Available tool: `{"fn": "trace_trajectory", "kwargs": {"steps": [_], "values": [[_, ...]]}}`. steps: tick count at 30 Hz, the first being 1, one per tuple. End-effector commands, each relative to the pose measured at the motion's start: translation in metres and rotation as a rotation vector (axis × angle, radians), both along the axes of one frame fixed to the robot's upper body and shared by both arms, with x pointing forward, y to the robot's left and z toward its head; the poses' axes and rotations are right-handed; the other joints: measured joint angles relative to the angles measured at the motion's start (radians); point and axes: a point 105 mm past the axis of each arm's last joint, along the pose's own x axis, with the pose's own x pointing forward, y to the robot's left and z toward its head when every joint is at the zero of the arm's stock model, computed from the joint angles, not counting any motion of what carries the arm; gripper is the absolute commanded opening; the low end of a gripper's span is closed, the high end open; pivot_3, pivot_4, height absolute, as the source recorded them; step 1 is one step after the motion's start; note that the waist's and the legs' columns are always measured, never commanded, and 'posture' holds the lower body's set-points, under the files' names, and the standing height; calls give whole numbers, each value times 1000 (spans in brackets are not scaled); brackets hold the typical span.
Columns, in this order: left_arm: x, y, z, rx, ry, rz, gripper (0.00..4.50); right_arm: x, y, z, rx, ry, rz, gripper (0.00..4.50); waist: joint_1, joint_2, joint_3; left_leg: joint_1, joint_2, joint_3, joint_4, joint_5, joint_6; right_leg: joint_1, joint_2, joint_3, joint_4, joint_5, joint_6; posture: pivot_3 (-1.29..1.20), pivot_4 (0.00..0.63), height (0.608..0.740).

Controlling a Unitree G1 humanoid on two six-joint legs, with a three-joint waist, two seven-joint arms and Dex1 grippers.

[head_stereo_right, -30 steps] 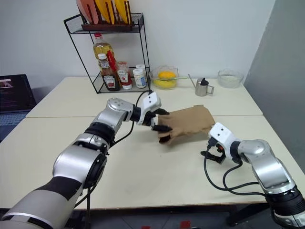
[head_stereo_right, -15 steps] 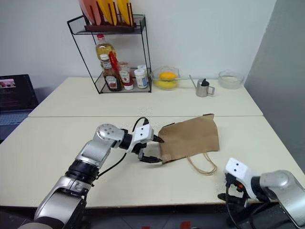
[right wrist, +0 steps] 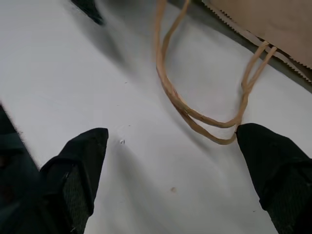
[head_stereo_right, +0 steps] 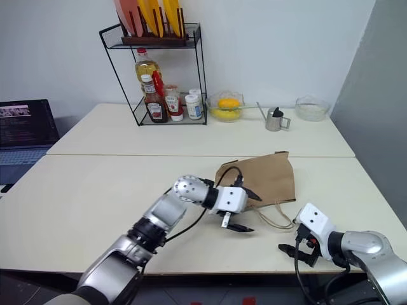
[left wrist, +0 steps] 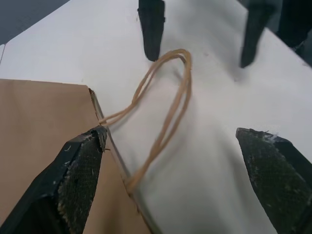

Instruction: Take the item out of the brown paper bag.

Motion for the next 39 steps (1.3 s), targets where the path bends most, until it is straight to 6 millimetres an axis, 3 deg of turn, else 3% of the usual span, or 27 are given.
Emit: {"fn": "trace_trajectory", "kwargs": {"steps": [1, 5, 8, 20, 30, 36, 39], "values": [[8, -8, 11, -39, -62, 0, 4500, -2, 0, 13, -10, -43, 2, 4461, -2, 0, 0, 0, 0, 0, 0, 0, 0, 0, 0, 0, 0, 0, 0, 0, 150, 740], [7, -15, 14, -76, -29, -8, 4500, -3, 0, 14, -12, -44, -12, 4461, -2, 0, 0, 1, 0, 0, -1, 0, 0, 0, 0, 0, 0, -2, 3, 0, 150, 740], [7, -15, 12, -72, -29, -15, 3937, -2, 1, 15, -7, -50, -32, 4500, -1, 0, 0, 0, 0, 0, -1, 0, 0, 0, 0, 0, 0, -2, 3, 0, 150, 740], [7, -27, 13, -100, -17, -11, 80, 0, 4, 20, 0, -63, -36, 4500, -1, 0, 0, 0, 0, 0, -1, 0, 0, 0, 0, 0, 0, -2, 4, 0, 150, 740], [21, -17, 30, -187, 68, 123, 30, 10, 24, 22, -14, -197, 37, 4500, -2, 0, 0, 0, 0, 0, -1, 0, 0, 0, 0, 0, 0, -3, 4, 0, 150, 740], [18, -20, 33, -206, 88, 139, 30, 16, 31, 8, -86, -235, 97, 4500, -1, 0, 0, 1, 0, 0, -1, 0, 0, 0, 0, 0, -1, -2, 4, 0, 150, 740], [19, -22, 40, -244, 112, 161, 30, 32, 24, 1, -136, -287, 41, 4500, -2, 0, 0, 1, 0, 0, -2, 0, 0, 0, 0, 0, -1, -2, 4, 0, 150, 740]]}}
